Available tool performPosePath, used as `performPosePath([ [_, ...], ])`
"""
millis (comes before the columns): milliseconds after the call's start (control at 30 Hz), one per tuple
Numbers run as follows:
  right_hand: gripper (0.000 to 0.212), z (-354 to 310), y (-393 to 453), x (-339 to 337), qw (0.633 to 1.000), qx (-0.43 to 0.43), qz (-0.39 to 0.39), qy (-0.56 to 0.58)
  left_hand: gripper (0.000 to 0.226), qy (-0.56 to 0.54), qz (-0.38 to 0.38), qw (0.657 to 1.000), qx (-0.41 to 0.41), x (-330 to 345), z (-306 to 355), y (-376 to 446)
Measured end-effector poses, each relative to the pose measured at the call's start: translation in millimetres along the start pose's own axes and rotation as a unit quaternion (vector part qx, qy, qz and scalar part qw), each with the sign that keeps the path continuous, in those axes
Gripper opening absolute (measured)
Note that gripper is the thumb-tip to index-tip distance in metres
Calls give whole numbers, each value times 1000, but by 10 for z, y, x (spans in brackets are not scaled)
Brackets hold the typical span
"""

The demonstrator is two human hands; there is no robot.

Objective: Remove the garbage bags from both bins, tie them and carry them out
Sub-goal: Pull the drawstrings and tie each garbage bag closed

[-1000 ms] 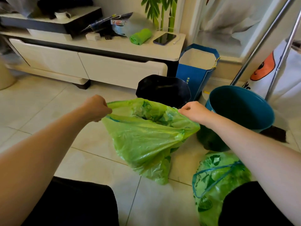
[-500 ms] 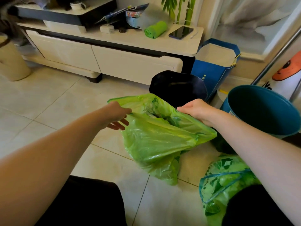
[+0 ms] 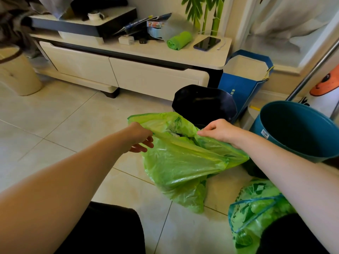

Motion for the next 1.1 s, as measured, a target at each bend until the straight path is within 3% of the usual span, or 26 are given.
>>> performPosePath([
  [100,38,-27,43,16,1000,-5,12,-10,38,-2,-7,1000,-6,95,-15,-13],
  [167,27,-53,59,-1,999,-19,32,-1,43,-22,-3,1000,-10,120,1,-9],
  [267,16,-80,54,-56,997,-38,69,23,36,-71,14,997,-23,127,22,2],
  [433,18,-102,9,-100,994,-53,89,24,30,-140,39,988,-49,107,26,19],
  [600,42,-137,-23,-125,994,-55,96,25,38,-143,54,985,-76,77,-48,12],
  [700,34,-125,-33,-151,993,-56,104,22,36,-130,73,984,-93,33,-98,11],
  [800,31,-101,-33,-181,992,-55,112,13,19,-107,80,985,-106,4,-150,4],
  [1100,30,-122,-135,-343,978,-89,186,-19,15,-132,20,988,-77,-9,56,-7],
])
Point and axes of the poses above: each hand's wrist, its own y-axis towards the middle knuckle, its own x-axis out of the palm, z = x × y, the point moved 7 cm from there along y, towards the middle knuckle, and after that the axes turned 9 degrees about x, right-handed, at the moved point
